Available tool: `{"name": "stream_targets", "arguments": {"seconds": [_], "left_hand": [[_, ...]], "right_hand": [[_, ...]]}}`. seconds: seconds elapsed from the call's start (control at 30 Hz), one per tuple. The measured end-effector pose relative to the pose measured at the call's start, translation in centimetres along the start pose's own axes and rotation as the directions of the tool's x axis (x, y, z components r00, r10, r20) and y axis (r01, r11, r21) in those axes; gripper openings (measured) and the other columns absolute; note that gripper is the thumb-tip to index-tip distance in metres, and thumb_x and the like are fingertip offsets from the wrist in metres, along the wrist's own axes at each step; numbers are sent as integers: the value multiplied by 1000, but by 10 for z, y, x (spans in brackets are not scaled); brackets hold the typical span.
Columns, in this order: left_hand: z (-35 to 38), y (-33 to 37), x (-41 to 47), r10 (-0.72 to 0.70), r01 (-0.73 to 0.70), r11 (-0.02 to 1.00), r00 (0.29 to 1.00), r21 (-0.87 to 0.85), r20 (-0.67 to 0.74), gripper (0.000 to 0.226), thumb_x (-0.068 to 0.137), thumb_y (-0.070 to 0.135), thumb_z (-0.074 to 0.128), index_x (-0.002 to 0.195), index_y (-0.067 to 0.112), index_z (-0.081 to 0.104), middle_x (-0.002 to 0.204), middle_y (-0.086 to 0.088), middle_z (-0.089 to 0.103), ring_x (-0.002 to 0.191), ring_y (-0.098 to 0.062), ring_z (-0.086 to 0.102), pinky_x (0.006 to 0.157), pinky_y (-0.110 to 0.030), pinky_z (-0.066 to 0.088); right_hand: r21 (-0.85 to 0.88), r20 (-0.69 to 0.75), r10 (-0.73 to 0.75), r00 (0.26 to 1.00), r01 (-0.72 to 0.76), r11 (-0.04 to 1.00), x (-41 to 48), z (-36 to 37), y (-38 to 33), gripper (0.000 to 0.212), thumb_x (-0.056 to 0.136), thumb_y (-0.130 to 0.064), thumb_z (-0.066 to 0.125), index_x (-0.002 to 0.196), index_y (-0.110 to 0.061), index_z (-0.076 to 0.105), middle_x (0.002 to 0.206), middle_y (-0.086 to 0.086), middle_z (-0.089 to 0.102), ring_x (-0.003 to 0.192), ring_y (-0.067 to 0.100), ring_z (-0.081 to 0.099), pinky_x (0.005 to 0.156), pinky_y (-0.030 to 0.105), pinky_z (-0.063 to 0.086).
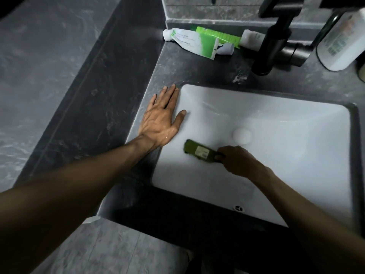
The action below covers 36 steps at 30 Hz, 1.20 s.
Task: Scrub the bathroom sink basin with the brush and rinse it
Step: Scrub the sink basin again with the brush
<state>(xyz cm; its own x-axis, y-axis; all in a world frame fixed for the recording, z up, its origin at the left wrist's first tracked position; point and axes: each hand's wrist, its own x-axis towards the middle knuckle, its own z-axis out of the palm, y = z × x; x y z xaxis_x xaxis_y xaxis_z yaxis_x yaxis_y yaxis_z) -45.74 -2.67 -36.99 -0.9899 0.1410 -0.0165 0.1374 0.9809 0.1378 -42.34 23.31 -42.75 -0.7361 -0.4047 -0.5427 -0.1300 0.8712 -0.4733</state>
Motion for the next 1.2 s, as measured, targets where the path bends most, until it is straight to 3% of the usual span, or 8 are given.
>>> {"name": "stream_targets", "arguments": {"seconds": [0.17, 0.33, 0.53, 0.63, 0.77, 0.93, 1.03, 1.2], "left_hand": [[0, 1, -1, -3, 3, 1000, 1000, -8, 0, 75, 103, 60, 20, 164, 19, 6, 171, 5, 3, 158, -14, -4, 128, -36, -3], [2, -1, 0, 0, 0, 1000, 1000, -1, 0, 74, 104, 60, 21, 164, 20, 5, 171, 6, 1, 158, -12, -5, 129, -37, -3], [2, 0, 1, 2, -2, 1000, 1000, 1, -10, 74, 104, 60, 20, 164, 19, 6, 171, 4, 3, 158, -15, -2, 129, -38, -2], [-1, 1, 1, -7, 7, 1000, 1000, -9, 22, 76, 103, 60, 22, 164, 18, 6, 172, 3, 3, 158, -16, -3, 129, -39, -2], [-23, 21, -7, -94, 103, 980, 994, -170, 65, 70, 106, 53, 28, 163, 14, 16, 169, -6, 17, 158, -20, 7, 128, -42, -3], [-23, 61, -98, -64, 3, 945, 982, -326, -177, 48, 106, 20, 38, 152, 9, 41, 154, -12, 47, 151, -24, 32, 128, -47, 12], [6, 69, -150, -76, 4, 958, 968, -288, -238, 49, 102, 9, 41, 150, 5, 44, 156, -10, 45, 151, -24, 33, 125, -56, 17], [19, 74, -176, -99, 58, 982, 968, -178, -230, 46, 108, 19, 29, 147, 4, 49, 155, -9, 48, 150, -23, 35, 121, -59, 22]], "right_hand": [[-3, 188, -220, 957, 225, 974, -19, 3, -37, 22, 102, -31, 46, 109, -20, 64, 109, -1, 60, 99, 17, 55, 80, 27, 37], [106, 243, -340, 909, 324, 940, -32, 10, -62, 21, 101, -31, 51, 106, -17, 66, 92, -8, 49, 84, 10, 47, 72, 24, 32], [177, 334, -31, 942, -30, 984, -46, -9, -28, 26, 99, -34, 54, 109, -14, 66, 69, -1, 59, 51, 17, 54, 44, 23, 43], [-18, 260, 120, 958, -120, 993, -43, -25, 11, 28, 99, -38, 50, 100, -16, 68, 72, 5, 65, 57, 19, 61, 48, 24, 45], [-241, -30, 235, 972, -235, 942, -39, -20, 33, 24, 99, -34, 46, 107, -19, 63, 102, 8, 66, 93, 28, 64, 72, 32, 47], [-94, -270, 283, 920, -318, 944, -30, -29, 45, 23, 99, -26, 47, 112, -11, 58, 105, 15, 65, 95, 35, 63, 72, 33, 43], [-19, -334, 305, 892, -329, 944, -10, -35, 51, 21, 98, -20, 48, 115, -10, 56, 102, 18, 66, 91, 37, 64, 69, 34, 44], [-13, -200, 216, 956, -223, 975, -5, -21, 33, 30, 99, -28, 47, 119, -11, 62, 110, 18, 67, 100, 37, 64, 81, 39, 51]]}}
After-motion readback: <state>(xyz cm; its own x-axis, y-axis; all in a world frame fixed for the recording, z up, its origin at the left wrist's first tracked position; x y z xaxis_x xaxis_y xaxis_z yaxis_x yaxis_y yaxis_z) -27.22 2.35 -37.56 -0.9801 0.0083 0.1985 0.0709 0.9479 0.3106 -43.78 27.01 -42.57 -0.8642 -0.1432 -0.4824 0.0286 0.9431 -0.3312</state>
